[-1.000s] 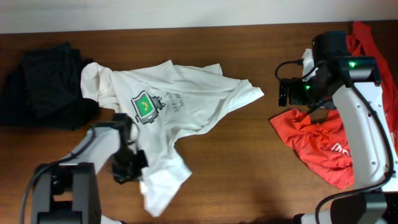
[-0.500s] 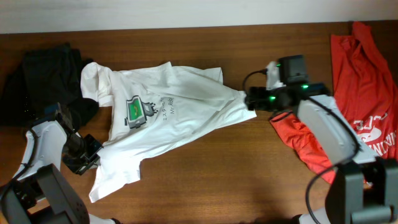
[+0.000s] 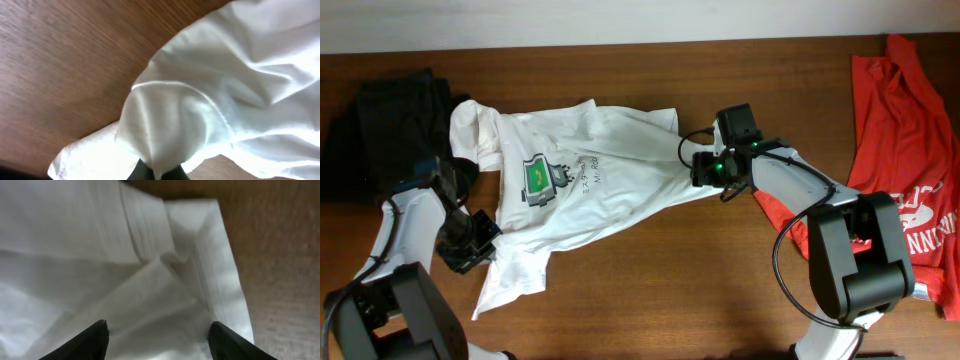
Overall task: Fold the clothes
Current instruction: 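Grasp the white T-shirt's right edge with the right gripper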
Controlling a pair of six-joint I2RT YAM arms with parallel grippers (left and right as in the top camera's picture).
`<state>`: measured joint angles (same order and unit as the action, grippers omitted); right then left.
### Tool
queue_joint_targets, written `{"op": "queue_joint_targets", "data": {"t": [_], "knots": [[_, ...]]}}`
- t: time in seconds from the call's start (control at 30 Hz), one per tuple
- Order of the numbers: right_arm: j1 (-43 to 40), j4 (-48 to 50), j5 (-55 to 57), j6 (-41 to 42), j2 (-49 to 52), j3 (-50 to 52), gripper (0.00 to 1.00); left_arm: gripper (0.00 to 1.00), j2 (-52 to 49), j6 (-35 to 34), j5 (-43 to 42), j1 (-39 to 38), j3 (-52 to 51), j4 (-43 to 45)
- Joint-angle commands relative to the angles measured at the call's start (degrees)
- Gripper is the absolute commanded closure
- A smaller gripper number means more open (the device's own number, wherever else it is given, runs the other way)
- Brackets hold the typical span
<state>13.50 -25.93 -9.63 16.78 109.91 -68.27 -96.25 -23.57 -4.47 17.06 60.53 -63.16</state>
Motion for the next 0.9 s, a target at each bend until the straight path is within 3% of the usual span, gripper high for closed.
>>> {"op": "queue_joint_targets", "data": {"t": [0.0, 0.23, 0.43, 0.77, 0.87], "knots": [[-0.11, 2.56, 1.49, 0.9, 0.07, -0.31, 0.29, 0.99, -0.61, 0.33, -0.68, -1.2, 0.46, 0.15], [0.04, 5.64, 1.29, 0.87, 0.09, -0.31, 0.3, 0.99, -0.61, 0.33, -0.63, -1.53, 0.46, 0.37], [0.04, 6.21, 1.99, 0.9, 0.2, -0.26, 0.4, 0.99, -0.61, 0.33, -0.63, -1.53, 0.46, 0.52], [0.04, 7.34, 1.95, 0.9, 3.39, -0.2, 0.41, 0.99, -0.61, 0.33, -0.63, -1.53, 0.46, 0.59], [0.04, 7.58, 1.95, 0.9, 3.41, -0.2, 0.49, 0.99, -0.61, 0.33, -0.63, -1.53, 0.46, 0.76]]}}
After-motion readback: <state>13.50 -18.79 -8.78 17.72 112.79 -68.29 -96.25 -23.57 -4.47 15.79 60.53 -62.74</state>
